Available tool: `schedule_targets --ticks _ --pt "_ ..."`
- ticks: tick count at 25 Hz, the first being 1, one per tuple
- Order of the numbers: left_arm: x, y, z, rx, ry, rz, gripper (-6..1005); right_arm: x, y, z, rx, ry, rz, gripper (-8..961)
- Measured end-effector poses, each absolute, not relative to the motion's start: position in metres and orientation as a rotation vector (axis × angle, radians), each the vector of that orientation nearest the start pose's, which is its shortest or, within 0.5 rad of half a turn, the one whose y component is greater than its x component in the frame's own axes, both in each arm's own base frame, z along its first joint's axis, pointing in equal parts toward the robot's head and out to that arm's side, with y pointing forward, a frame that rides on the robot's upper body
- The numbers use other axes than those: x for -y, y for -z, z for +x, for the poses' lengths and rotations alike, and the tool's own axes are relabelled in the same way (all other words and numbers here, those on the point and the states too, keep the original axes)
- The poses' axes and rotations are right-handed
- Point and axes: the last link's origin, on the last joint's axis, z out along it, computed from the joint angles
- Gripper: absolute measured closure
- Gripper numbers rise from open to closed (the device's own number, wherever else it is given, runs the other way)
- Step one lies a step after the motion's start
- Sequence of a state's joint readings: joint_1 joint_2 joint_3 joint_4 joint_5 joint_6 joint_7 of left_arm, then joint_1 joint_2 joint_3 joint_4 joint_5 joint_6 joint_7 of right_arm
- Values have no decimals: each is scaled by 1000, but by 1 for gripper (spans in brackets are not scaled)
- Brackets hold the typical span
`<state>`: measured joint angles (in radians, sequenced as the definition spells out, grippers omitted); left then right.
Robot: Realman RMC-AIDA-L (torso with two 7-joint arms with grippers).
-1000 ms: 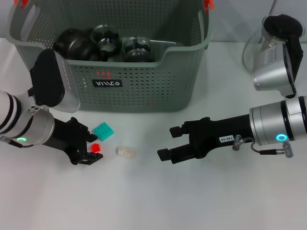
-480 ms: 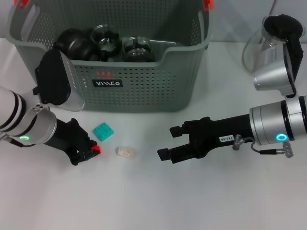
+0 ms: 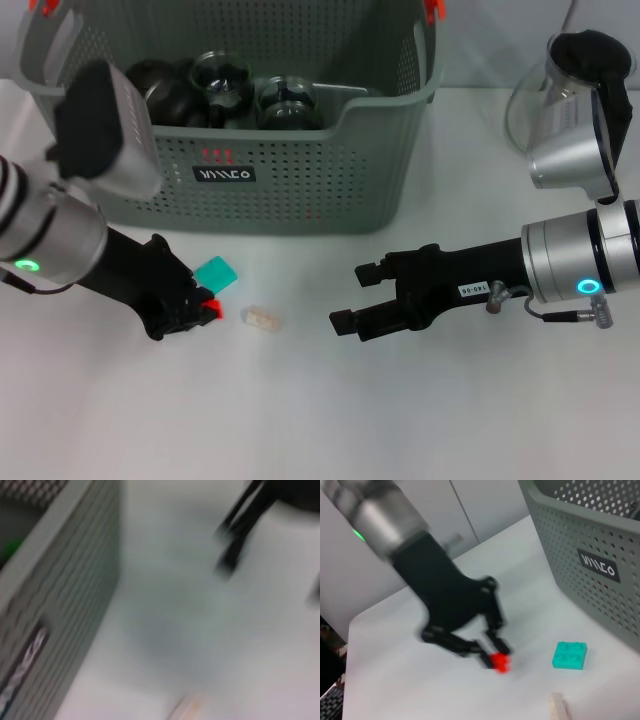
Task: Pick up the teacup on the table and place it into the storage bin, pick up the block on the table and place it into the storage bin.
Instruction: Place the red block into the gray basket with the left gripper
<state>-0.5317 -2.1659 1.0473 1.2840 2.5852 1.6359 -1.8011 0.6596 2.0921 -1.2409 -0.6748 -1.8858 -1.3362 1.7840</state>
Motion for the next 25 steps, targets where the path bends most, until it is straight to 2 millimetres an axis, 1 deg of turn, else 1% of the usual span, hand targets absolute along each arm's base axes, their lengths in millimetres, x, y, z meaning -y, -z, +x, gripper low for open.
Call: schedule_targets --ticks 2,3,4,7,8,11,14,15,17,19,20,21,23,25 --pt "-326 -29 -204 432 -227 -2958 852 -347 71 194 -810 -392 -2984 12" --pt "-322 -48 -187 436 -67 -2992 852 -347 71 194 -809 -391 -2984 12" --pt "-322 -53 -183 433 -26 -2994 852 -347 71 194 -808 -392 -2984 12" --pt "-323 -81 -157 393 212 -2979 852 -347 70 194 -807 -391 -2985 12" --pt "-326 -93 -146 365 296 -2943 852 -347 70 194 -807 -391 -2986 12" --pt "-341 -114 -123 313 433 -2843 852 -347 71 193 -806 -389 -2992 12" --pt "-361 -128 -105 302 523 -2755 853 -346 72 192 -804 -388 -3001 12" --pt "-372 -132 -99 313 550 -2714 853 -346 72 192 -804 -388 -3003 12" --pt "-392 -135 -94 347 575 -2642 853 -345 73 192 -804 -388 -3005 12" --pt "-410 -135 -93 390 582 -2580 853 -345 73 192 -805 -388 -3009 12" --pt "-415 -134 -94 403 580 -2571 853 -345 73 192 -805 -389 -3010 12" --pt "-426 -131 -97 437 571 -2538 853 -345 73 192 -805 -389 -3011 11" --pt "-441 -124 -105 494 541 -2493 853 -344 73 192 -805 -389 -3013 11" --pt "-448 -119 -112 518 519 -2451 853 -344 73 192 -806 -391 -3015 11"
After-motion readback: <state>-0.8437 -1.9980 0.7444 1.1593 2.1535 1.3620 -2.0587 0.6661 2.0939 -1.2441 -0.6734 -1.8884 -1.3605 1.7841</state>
